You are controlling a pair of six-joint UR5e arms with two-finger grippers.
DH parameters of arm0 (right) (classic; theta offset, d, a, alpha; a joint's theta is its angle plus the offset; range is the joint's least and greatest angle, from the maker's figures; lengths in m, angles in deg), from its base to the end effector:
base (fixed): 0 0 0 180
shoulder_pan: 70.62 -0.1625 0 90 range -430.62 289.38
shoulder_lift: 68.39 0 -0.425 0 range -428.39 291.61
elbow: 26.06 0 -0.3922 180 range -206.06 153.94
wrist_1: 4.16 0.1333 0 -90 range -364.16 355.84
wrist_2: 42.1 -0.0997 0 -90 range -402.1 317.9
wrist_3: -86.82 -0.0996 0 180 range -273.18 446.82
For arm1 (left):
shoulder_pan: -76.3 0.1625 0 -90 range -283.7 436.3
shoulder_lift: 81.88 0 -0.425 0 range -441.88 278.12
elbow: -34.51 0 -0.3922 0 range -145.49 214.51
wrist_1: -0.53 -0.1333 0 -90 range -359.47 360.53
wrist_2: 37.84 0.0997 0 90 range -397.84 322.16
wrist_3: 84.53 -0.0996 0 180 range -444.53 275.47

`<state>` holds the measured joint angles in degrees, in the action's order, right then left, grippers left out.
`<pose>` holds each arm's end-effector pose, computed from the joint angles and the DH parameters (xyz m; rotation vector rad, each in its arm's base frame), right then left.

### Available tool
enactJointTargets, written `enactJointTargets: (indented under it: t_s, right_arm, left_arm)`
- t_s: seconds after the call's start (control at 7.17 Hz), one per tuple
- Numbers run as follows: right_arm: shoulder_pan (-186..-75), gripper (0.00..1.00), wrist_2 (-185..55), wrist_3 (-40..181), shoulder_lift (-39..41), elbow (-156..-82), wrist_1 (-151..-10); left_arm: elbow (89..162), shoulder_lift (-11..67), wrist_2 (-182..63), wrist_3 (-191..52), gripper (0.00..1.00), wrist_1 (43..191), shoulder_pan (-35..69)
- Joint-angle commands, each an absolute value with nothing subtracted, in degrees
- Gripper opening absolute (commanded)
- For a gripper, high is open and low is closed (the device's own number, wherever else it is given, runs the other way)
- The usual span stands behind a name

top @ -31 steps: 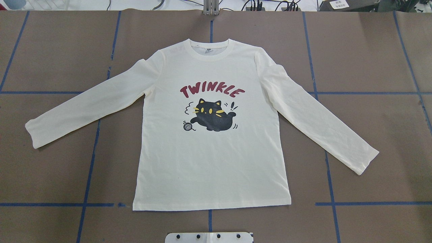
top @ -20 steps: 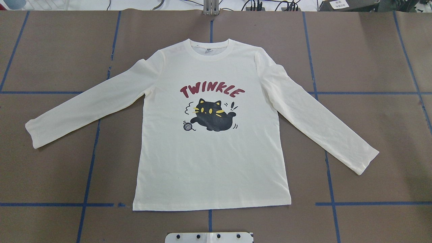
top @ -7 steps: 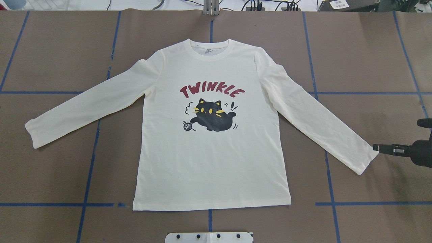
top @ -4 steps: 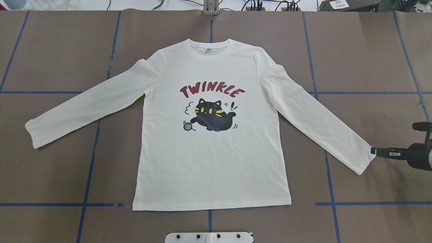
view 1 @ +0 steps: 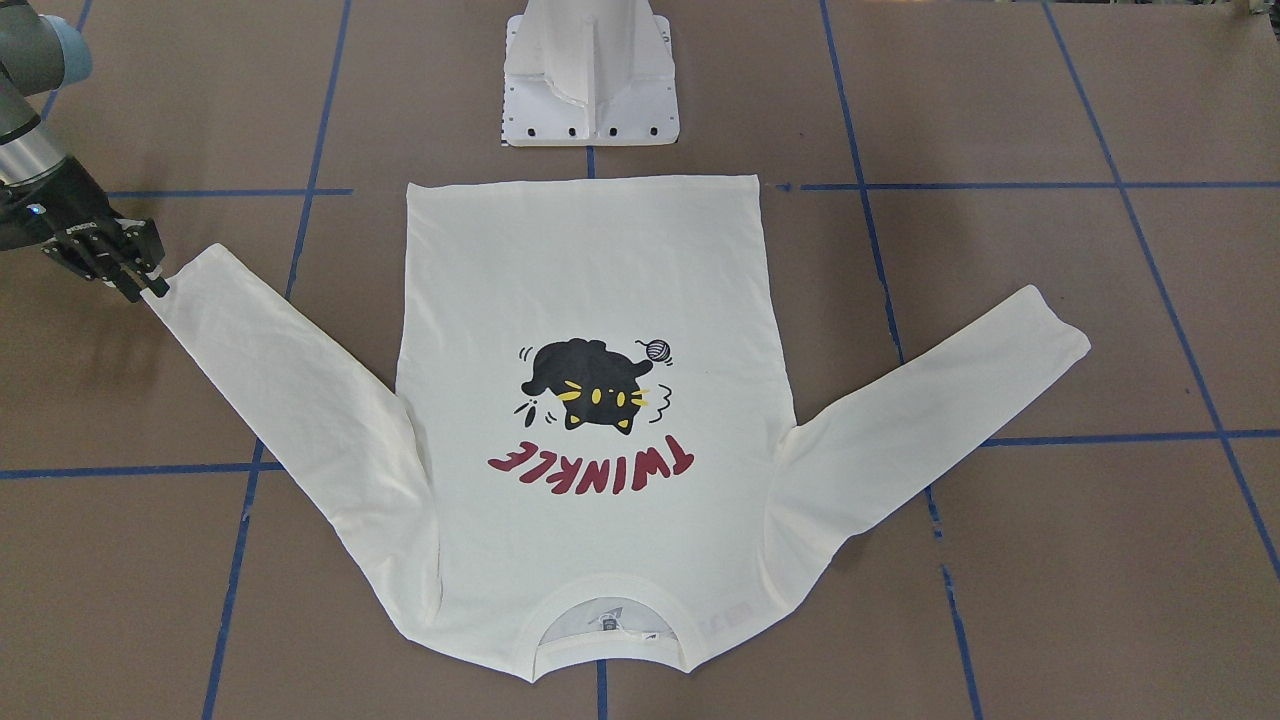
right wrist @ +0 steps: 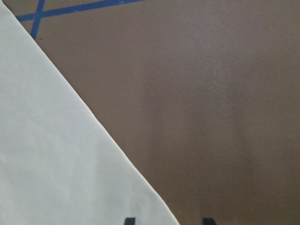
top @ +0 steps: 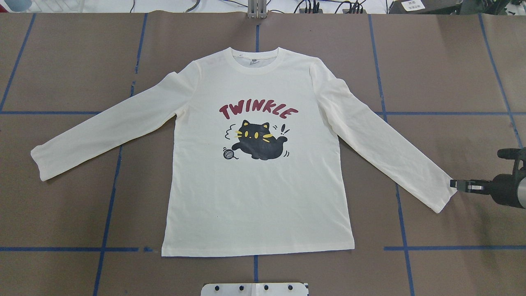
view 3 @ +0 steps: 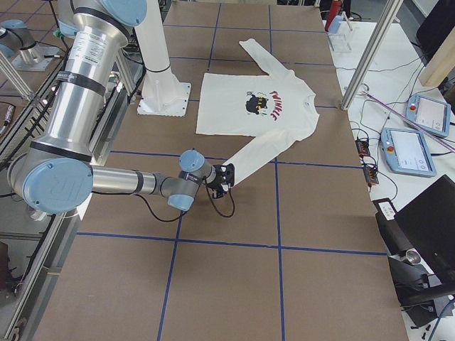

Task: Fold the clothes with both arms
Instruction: 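Move the right gripper to the cuff of the sleeve nearest it and grasp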

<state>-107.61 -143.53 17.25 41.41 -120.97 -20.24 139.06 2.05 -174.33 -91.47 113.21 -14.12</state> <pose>-0.2273 -0.3134 0.6279 0.3343 -0.9884 0.1596 -0.0645 -0.4633 0.5344 0.5646 0.7583 0.3257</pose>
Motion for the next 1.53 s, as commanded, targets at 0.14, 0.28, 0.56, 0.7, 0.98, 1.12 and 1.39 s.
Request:
enactJointTargets:
  t_s: [0.14, 0.28, 0.56, 0.7, 0.98, 1.12, 1.39]
  right_arm:
    - [-107.62, 0.0, -143.44, 17.38, 41.3, -121.07, -20.24]
    - [-107.71, 0.0, -143.44, 17.56, 41.3, -121.51, -20.24]
    - [-108.15, 0.0, -144.84, 17.73, 41.82, -127.71, -22.77]
    - [-109.72, 0.0, -146.33, 17.73, 41.13, -132.88, -30.1]
    - [-111.13, 0.0, -146.43, 17.73, 36.07, -141.0, -45.13]
    - [-111.4, 0.0, -146.0, 17.39, 27.5, -141.02, -53.47]
    - [-111.49, 0.0, -145.38, 17.29, 3.37, -140.5, -80.12]
  left_arm:
    - [139.01, 1.96, -174.42, -91.48, 1.0, 113.12, -14.14]
    - [139.01, 1.96, -174.42, -91.48, 1.0, 113.21, -14.14]
    - [139.01, 1.96, -174.42, -91.48, 1.0, 113.21, -14.14]
    - [139.01, 1.96, -174.42, -91.48, 1.0, 113.12, -14.14]
    - [138.92, 1.96, -174.42, -91.48, 1.0, 113.12, -14.14]
    - [138.92, 1.96, -174.42, -91.48, 1.0, 113.03, -14.14]
    - [138.92, 1.96, -174.42, -91.48, 1.0, 113.03, -14.14]
